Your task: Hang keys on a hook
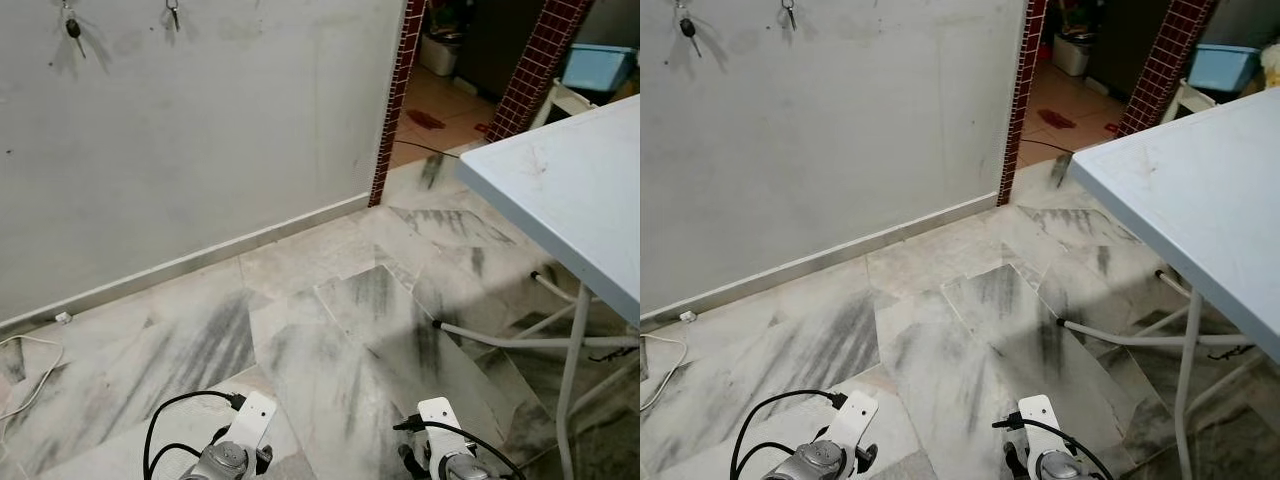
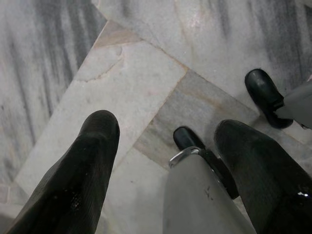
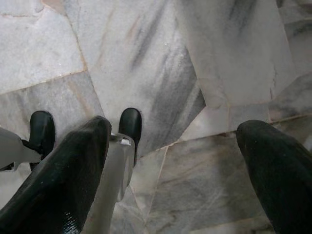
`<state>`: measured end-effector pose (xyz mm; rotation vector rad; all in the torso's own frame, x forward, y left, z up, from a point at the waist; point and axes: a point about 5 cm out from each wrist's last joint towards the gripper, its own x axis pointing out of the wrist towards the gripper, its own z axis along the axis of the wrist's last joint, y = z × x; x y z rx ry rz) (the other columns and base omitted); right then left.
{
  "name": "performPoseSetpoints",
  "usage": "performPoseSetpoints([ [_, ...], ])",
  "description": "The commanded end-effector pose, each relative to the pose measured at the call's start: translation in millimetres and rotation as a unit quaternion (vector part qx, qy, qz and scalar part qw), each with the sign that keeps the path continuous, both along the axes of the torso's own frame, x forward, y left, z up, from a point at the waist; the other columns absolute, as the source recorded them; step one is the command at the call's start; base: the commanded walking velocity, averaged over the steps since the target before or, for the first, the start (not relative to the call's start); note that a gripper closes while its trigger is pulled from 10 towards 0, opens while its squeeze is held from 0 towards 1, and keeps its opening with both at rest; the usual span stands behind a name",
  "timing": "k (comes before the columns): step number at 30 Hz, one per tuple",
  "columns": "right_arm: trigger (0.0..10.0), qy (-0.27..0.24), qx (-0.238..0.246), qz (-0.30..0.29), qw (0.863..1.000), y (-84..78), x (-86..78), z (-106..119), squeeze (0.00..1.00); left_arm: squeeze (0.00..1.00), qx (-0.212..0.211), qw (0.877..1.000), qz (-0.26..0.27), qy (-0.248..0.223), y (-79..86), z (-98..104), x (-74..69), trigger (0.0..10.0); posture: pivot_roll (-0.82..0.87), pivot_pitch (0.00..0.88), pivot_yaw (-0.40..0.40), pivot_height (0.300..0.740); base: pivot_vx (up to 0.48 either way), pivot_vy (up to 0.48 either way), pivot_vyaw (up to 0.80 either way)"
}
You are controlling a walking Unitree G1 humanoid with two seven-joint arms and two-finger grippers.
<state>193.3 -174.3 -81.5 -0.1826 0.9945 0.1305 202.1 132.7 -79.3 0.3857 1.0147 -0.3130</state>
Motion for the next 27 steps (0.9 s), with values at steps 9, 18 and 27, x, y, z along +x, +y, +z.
performPoseSetpoints([
  [9, 10.0, 0.004, -0.001, 0.004, 1.000, 1.3, -0.8, -0.6, 0.00, 0.00, 0.008, 1.000, -0.009, 0.002, 3.2, 0.1, 0.2, 10.0, -0.04, 0.047, 0.002, 0.740, 0.000, 0.000, -0.73],
  [18, 10.0, 0.006, -0.003, 0.009, 1.000, 0.1, -1.8, -1.0, 0.00, 0.00, 0.009, 1.000, -0.015, 0.004, 3.6, 0.2, 0.5, 10.0, -0.04, 0.038, -0.001, 0.740, 0.000, 0.000, -0.72],
  [27, 10.0, 0.008, -0.002, 0.012, 1.000, 1.7, -3.4, -1.9, 0.00, 0.00, 0.003, 1.000, -0.018, 0.000, 4.7, 0.3, 0.5, 10.0, -0.04, 0.045, 0.002, 0.740, 0.000, 0.000, -0.72],
])
